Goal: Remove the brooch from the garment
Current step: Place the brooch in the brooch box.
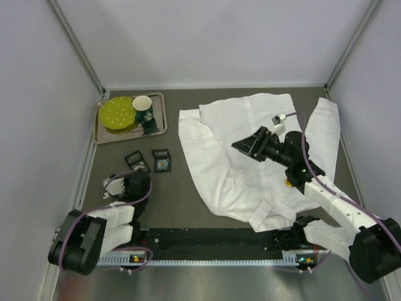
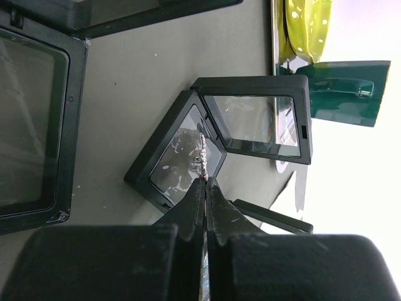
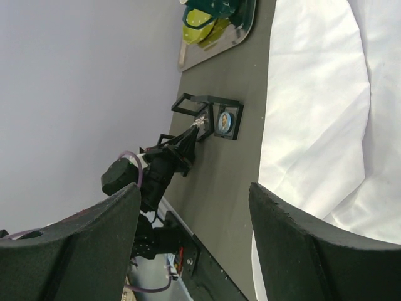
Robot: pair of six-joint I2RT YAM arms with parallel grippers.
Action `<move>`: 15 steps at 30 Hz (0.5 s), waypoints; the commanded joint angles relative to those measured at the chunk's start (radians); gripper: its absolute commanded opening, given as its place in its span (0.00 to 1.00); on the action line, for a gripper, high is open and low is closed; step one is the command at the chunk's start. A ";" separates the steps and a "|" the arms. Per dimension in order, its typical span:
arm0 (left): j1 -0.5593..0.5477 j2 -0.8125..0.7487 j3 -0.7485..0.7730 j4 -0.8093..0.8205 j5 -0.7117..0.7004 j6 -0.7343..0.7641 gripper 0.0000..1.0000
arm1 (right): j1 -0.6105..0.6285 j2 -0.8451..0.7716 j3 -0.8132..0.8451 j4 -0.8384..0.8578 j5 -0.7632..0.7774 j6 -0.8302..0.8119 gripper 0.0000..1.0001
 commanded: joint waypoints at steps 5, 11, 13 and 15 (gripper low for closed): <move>0.006 0.000 -0.049 0.041 -0.023 -0.017 0.00 | -0.017 -0.026 -0.005 0.026 -0.010 0.000 0.70; 0.006 0.022 -0.049 0.049 -0.014 -0.043 0.08 | -0.017 -0.029 -0.007 0.026 -0.011 0.002 0.69; 0.006 0.023 -0.049 0.044 -0.011 -0.044 0.13 | -0.017 -0.032 -0.007 0.026 -0.011 0.002 0.69; 0.008 0.017 -0.049 0.035 -0.010 -0.050 0.18 | -0.017 -0.031 -0.008 0.027 -0.011 0.003 0.69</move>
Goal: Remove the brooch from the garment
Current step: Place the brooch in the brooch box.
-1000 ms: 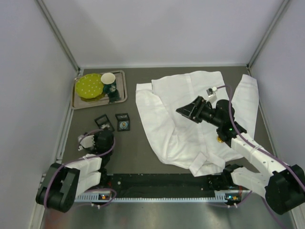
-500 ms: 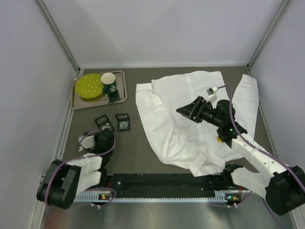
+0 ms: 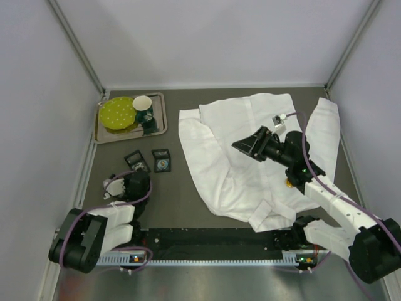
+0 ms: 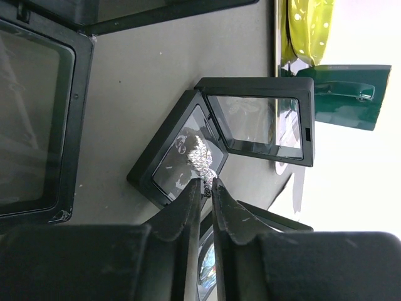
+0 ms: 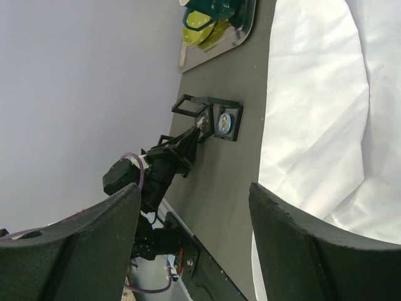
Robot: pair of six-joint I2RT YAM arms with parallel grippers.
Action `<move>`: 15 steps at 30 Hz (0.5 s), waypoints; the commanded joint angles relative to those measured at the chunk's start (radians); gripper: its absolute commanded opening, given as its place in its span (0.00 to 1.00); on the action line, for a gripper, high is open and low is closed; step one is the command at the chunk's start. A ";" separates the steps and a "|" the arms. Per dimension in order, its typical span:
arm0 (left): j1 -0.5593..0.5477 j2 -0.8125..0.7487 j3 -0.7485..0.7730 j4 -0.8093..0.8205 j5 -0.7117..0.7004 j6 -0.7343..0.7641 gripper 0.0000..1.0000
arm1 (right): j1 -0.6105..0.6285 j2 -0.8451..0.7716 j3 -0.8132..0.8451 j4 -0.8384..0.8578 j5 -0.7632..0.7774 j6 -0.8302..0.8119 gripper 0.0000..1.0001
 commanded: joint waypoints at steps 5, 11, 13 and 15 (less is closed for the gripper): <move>0.006 -0.046 -0.036 -0.069 0.011 -0.036 0.22 | -0.013 -0.026 -0.008 0.029 -0.011 0.003 0.69; 0.007 -0.142 -0.009 -0.181 0.008 -0.024 0.34 | -0.013 -0.026 -0.010 0.033 -0.009 0.005 0.69; 0.009 -0.166 0.000 -0.220 0.011 -0.024 0.38 | -0.013 -0.027 -0.011 0.035 -0.009 0.008 0.69; 0.007 -0.175 0.018 -0.267 0.025 -0.022 0.40 | -0.013 -0.030 -0.014 0.036 -0.011 0.009 0.69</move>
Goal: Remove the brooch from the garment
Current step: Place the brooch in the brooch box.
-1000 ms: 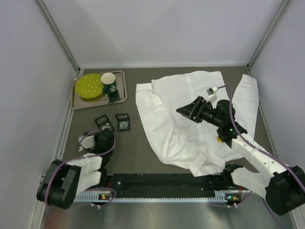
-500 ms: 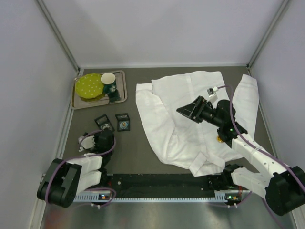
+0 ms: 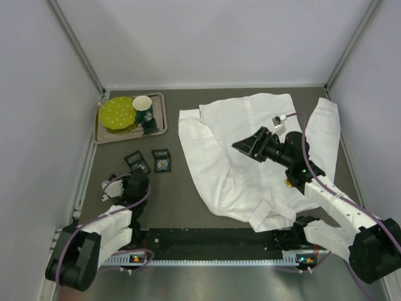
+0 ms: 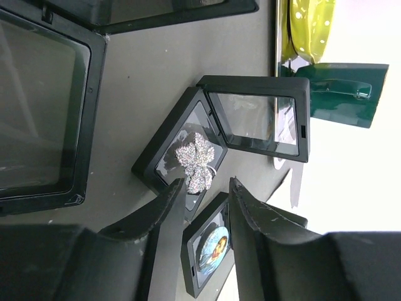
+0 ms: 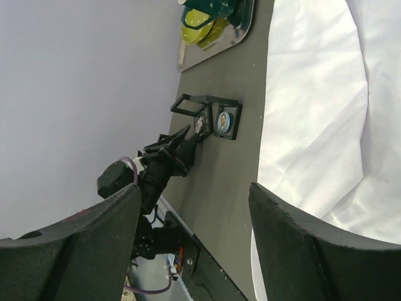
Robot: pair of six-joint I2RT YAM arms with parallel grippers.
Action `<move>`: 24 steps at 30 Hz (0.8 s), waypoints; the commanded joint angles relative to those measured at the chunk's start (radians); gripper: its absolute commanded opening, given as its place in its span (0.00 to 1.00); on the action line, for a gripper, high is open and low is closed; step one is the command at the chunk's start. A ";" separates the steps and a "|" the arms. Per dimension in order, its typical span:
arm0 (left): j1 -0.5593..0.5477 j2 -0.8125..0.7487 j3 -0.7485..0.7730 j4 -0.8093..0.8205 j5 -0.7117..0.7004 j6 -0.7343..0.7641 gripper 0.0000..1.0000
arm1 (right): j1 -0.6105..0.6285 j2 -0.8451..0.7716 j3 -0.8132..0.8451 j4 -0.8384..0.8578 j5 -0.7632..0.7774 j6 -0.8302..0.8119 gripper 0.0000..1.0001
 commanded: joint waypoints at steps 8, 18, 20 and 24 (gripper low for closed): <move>0.005 -0.074 0.076 -0.259 0.041 -0.013 0.65 | -0.012 -0.036 -0.005 0.034 -0.010 0.016 0.69; 0.005 -0.222 0.184 -0.514 0.028 0.031 0.69 | -0.014 -0.042 -0.009 0.028 -0.010 0.016 0.69; 0.005 -0.231 0.213 -0.566 0.028 0.036 0.70 | -0.014 -0.045 -0.011 0.030 -0.008 0.017 0.69; 0.005 -0.248 0.279 -0.656 0.050 0.071 0.71 | -0.014 -0.048 -0.009 0.014 -0.005 0.011 0.69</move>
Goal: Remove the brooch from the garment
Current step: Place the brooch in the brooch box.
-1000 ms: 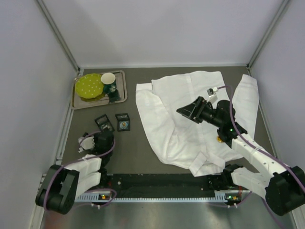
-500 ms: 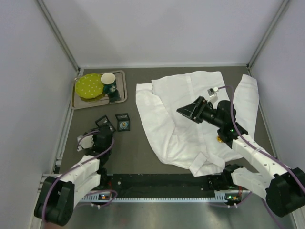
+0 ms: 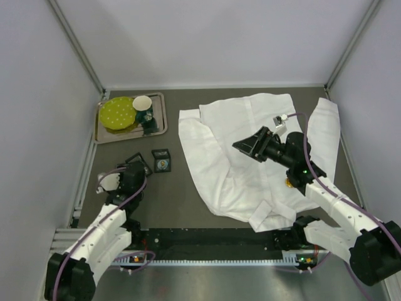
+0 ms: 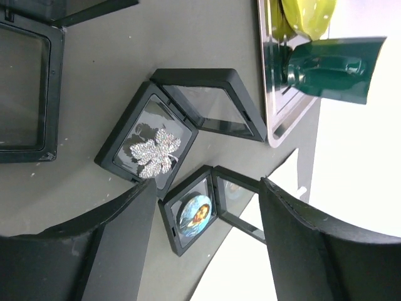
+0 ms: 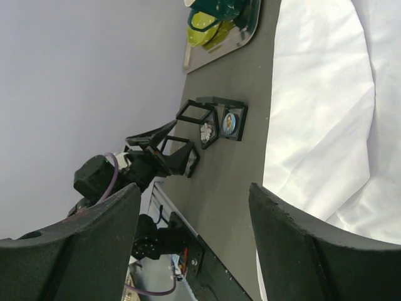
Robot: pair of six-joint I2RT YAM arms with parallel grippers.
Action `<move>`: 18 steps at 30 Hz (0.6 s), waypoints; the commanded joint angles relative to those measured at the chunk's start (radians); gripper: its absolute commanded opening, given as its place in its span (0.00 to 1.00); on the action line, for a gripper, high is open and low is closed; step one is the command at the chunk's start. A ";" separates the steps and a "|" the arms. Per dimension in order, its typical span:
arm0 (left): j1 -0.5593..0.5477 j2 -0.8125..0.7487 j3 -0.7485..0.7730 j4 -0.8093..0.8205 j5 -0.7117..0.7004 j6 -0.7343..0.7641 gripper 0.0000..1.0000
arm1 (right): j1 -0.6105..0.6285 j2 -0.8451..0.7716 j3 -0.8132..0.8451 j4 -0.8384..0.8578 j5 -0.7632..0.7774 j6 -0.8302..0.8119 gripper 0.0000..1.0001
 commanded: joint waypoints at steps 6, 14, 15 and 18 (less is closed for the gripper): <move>0.003 -0.017 0.226 -0.271 -0.082 0.286 0.72 | -0.014 -0.036 0.016 -0.040 0.003 -0.046 0.69; 0.003 -0.094 0.287 -0.198 -0.001 0.602 0.73 | -0.014 -0.027 0.069 -0.192 -0.014 -0.179 0.70; 0.005 -0.111 0.293 -0.181 0.022 0.688 0.73 | -0.015 -0.029 0.069 -0.192 -0.012 -0.195 0.70; 0.003 -0.137 0.325 -0.118 0.098 0.832 0.73 | -0.014 -0.046 0.069 -0.265 -0.006 -0.233 0.70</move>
